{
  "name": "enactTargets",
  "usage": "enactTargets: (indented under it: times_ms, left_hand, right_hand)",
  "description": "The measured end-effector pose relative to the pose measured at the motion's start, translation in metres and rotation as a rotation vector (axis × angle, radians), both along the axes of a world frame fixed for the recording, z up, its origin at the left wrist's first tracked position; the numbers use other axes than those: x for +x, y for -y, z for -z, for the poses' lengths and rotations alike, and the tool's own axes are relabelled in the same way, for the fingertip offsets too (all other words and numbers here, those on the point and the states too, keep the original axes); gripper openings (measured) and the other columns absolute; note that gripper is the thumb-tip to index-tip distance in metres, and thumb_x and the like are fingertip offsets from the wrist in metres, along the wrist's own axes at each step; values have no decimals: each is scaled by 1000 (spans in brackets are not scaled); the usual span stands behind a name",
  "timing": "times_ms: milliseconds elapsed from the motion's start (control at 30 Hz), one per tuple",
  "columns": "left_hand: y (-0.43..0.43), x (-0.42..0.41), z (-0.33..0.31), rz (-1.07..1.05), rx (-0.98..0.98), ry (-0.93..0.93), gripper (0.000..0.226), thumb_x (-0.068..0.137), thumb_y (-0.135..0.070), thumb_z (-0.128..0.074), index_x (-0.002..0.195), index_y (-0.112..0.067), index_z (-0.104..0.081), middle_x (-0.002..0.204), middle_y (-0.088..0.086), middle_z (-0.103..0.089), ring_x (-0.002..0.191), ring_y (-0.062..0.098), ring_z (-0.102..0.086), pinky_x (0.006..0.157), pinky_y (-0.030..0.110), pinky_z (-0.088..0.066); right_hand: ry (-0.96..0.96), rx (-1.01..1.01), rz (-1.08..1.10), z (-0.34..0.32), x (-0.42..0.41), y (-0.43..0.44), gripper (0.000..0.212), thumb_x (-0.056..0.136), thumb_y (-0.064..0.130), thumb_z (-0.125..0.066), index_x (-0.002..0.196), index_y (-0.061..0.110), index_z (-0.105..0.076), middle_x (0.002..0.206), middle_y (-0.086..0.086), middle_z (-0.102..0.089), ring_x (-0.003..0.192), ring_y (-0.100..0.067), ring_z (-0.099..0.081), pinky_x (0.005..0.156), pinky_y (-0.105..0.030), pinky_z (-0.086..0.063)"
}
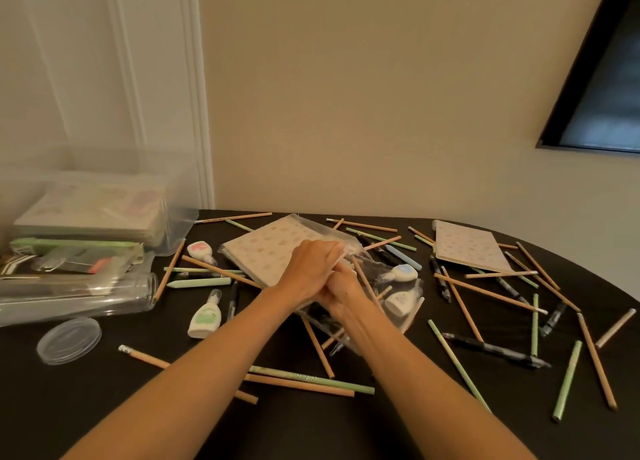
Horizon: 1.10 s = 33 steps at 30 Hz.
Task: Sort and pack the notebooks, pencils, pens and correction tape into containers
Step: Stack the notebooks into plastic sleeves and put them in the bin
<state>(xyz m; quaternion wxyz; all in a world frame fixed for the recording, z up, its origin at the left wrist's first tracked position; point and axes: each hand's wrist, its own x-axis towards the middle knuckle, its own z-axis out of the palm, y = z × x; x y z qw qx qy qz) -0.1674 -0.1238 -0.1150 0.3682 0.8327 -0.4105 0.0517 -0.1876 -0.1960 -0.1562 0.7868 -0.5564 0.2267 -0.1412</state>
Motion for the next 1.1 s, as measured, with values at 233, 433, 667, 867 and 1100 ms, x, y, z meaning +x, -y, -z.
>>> enactTargets:
  times_ms: [233, 433, 667, 867, 1100]
  left_hand:
    - [7, 2, 10, -28, 6, -92, 38, 101, -24, -34, 99, -5, -66, 92, 12, -63, 90, 23, -57, 83, 38, -42]
    - [16, 3, 0, -123, -30, -320, 43, 97, -29, -34, 74, -5, -62, 79, 9, -59, 81, 25, -53, 69, 34, -37]
    - [74, -9, -23, -182, -134, -203, 23, 94, -11, -38, 89, -7, -60, 98, 19, -62, 100, 34, -54, 81, 37, -41]
    - [178, -30, -17, -84, 43, -257, 32, 94, -14, -41, 123, -4, -51, 127, 15, -54, 117, 30, -49, 90, 35, -40]
    - [273, -11, -2, -66, 274, -423, 33, 95, -12, -39, 123, 0, -53, 122, 20, -57, 109, 32, -57, 86, 36, -49]
  right_hand:
    - [-489, -506, -148, -19, -19, 3, 22, 97, 9, -45, 94, -3, -63, 92, -17, -70, 53, -14, -63, 46, -18, -51]
    - [-555, -532, -318, -37, -44, 21, 22, 98, 15, -47, 98, -3, -59, 89, -15, -68, 51, -9, -63, 59, -18, -54]
    - [-403, -570, -171, -82, -98, 96, 14, 95, 8, -49, 92, 8, -62, 79, -12, -69, 63, -15, -66, 60, -20, -56]
    - [-533, -590, 158, -65, -114, 201, 13, 96, 11, -49, 101, 5, -60, 82, -12, -66, 67, -15, -64, 62, -22, -54]
    - [-719, -989, 495, -22, -113, 324, 21, 92, 12, -48, 72, 9, -52, 61, -3, -46, 55, -13, -42, 52, -22, -33]
